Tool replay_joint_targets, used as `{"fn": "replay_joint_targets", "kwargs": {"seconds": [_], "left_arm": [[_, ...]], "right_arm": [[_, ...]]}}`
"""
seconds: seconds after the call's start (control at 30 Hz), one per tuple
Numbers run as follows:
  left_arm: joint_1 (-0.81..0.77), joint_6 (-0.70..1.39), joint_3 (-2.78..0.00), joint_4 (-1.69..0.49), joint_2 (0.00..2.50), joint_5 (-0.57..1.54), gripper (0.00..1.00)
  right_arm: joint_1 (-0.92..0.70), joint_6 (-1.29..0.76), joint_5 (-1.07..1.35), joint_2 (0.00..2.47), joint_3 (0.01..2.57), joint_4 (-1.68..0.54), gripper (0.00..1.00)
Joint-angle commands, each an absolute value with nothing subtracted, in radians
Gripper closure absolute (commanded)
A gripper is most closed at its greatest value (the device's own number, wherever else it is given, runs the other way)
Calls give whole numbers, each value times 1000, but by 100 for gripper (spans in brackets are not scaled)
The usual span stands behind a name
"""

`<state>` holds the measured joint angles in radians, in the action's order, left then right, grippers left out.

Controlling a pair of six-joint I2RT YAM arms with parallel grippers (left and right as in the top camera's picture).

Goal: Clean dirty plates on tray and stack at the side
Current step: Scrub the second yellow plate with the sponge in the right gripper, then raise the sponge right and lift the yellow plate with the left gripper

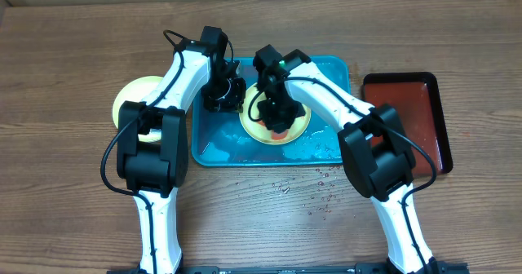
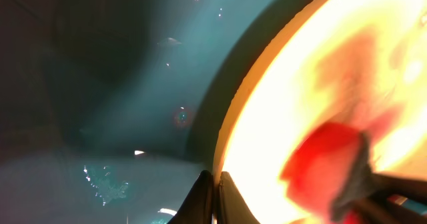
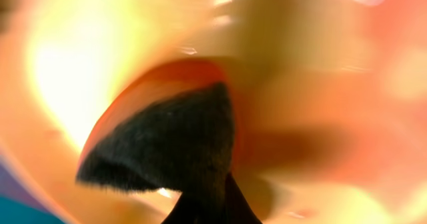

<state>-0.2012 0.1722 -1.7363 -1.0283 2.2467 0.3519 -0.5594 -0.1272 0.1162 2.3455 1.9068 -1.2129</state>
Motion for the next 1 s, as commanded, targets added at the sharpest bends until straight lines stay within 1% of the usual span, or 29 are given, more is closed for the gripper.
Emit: {"fn": "replay_joint_targets", "kwargs": {"seconds": [0.0, 0.13, 0.23, 0.37, 0.43, 0.53, 0.67, 0.7, 0.83, 0.9, 0.97], "left_arm": [[-202, 153, -1749, -1025, 2251, 355, 96], [-202, 154, -1749, -1024, 2251, 350, 96], [-208, 154, -1749, -1024, 2251, 303, 96], [-210, 157, -1749, -1024, 2251, 295, 96], [-210, 157, -1749, -1023, 2251, 295, 96], [-210, 157, -1749, -1018, 2251, 295, 96], [-210, 157, -1749, -1015, 2251, 289, 96], [-210, 157, -1749, -1014, 2251, 287, 94], [-210, 157, -1734, -1000, 2251, 287, 78], [-210, 157, -1715, -983, 2252, 288, 74], [-210, 157, -1691, -960, 2252, 289, 73]], "right_arm": [[-497, -123, -103, 2359, 1897, -1230, 96], [-455, -138, -183, 2359, 1898, -1229, 96], [-434, -187, -236, 2359, 1898, -1201, 96], [-430, -206, -230, 2359, 1898, -1138, 97], [-436, -213, -179, 2359, 1899, -1108, 96], [-437, -188, -7, 2359, 1921, -1079, 96], [-424, -183, 181, 2356, 2028, -1103, 96], [-419, -183, 207, 2354, 2062, -1119, 96], [-392, -183, 249, 2324, 2218, -1208, 96], [-381, -182, 248, 2307, 2282, -1245, 96], [-367, -182, 244, 2288, 2333, -1272, 96]]}}
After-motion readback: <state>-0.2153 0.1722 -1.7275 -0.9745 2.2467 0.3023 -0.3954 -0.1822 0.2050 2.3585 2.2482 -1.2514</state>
